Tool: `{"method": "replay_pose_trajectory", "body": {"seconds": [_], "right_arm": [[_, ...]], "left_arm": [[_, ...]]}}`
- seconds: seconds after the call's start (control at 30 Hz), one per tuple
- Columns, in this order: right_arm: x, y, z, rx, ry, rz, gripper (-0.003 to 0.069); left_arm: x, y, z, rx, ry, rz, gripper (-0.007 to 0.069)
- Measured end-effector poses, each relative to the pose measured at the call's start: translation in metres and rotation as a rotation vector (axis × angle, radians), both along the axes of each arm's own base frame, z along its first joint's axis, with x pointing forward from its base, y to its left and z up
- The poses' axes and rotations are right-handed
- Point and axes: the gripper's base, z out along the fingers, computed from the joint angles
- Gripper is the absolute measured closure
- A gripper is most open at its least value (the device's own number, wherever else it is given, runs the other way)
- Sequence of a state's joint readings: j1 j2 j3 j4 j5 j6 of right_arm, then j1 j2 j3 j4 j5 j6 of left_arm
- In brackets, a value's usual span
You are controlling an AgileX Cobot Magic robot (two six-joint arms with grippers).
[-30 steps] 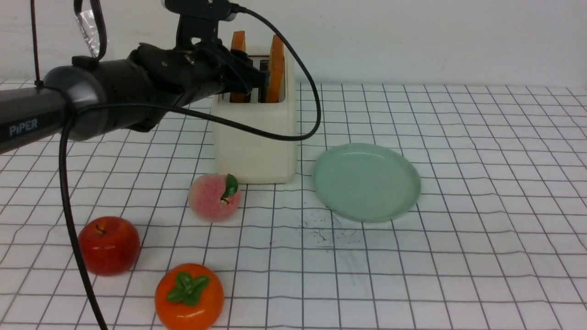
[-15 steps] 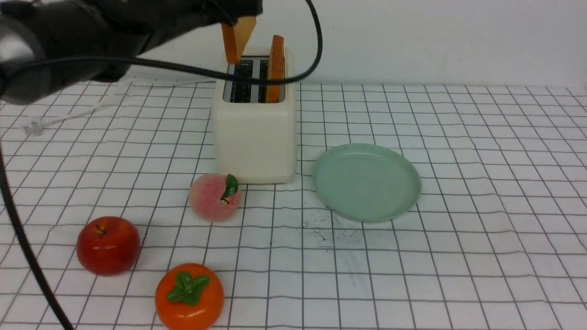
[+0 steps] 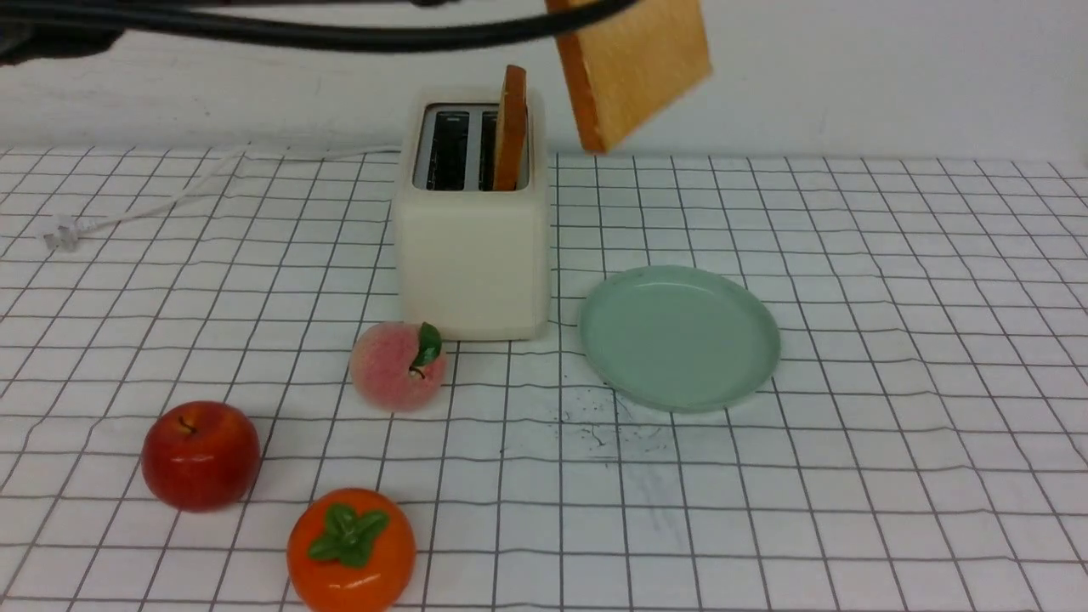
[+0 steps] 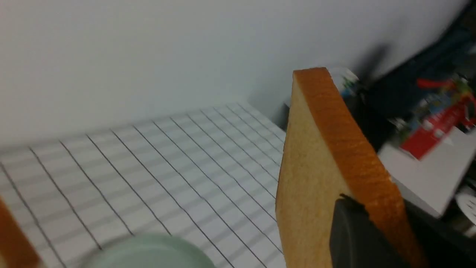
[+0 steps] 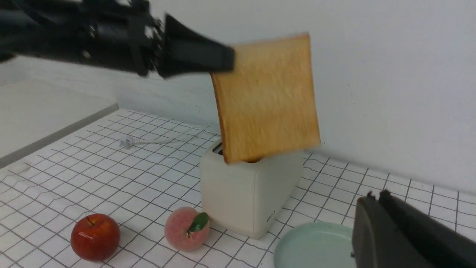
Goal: Take toasted bread from bread machine on white checkered table place on plate.
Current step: 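Place the slice of bread on the plate with the left gripper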
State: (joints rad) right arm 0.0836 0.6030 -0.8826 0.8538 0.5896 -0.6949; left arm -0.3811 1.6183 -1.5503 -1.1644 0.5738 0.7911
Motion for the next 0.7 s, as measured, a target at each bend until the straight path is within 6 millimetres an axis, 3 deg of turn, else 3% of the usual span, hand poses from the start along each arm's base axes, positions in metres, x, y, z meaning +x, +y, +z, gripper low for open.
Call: {"method": "replay_pose_trajectory", "body": {"seconds": [0.1, 0.13, 0.2, 0.3, 0.33, 0.47, 0.7], "right_arm": [[-0.005, 0.0, 0.001, -0.004, -0.011, 0.008, 0.0657], [-0.006, 0.0, 0.001, -0.005, -0.01, 0.009, 0.0657], [-0.01, 0.001, 0.001, -0.01, -0.012, 0.021, 0.0657], [-0.012, 0.001, 0.001, -0.014, -0.01, 0.03, 0.0657], [-0.012, 0.001, 0.0, -0.014, -0.01, 0.031, 0.0657], [-0.013, 0.003, -0.002, -0.031, 0.007, 0.047, 0.0657], [-0.014, 0.004, -0.004, -0.042, 0.024, 0.066, 0.0657]], "left_arm": [[0.008, -0.031, -0.037, 0.053, 0.104, -0.072, 0.0535], [0.009, -0.034, -0.04, 0.058, 0.11, -0.077, 0.0535], [0.017, -0.061, -0.075, 0.111, 0.163, -0.104, 0.0535], [0.033, -0.079, -0.106, 0.138, 0.196, -0.076, 0.0535], [0.033, -0.08, -0.105, 0.136, 0.192, -0.073, 0.0535], [0.062, -0.091, -0.136, 0.124, 0.233, -0.005, 0.0535], [0.079, -0.094, -0.159, 0.117, 0.249, 0.068, 0.0535]]}}
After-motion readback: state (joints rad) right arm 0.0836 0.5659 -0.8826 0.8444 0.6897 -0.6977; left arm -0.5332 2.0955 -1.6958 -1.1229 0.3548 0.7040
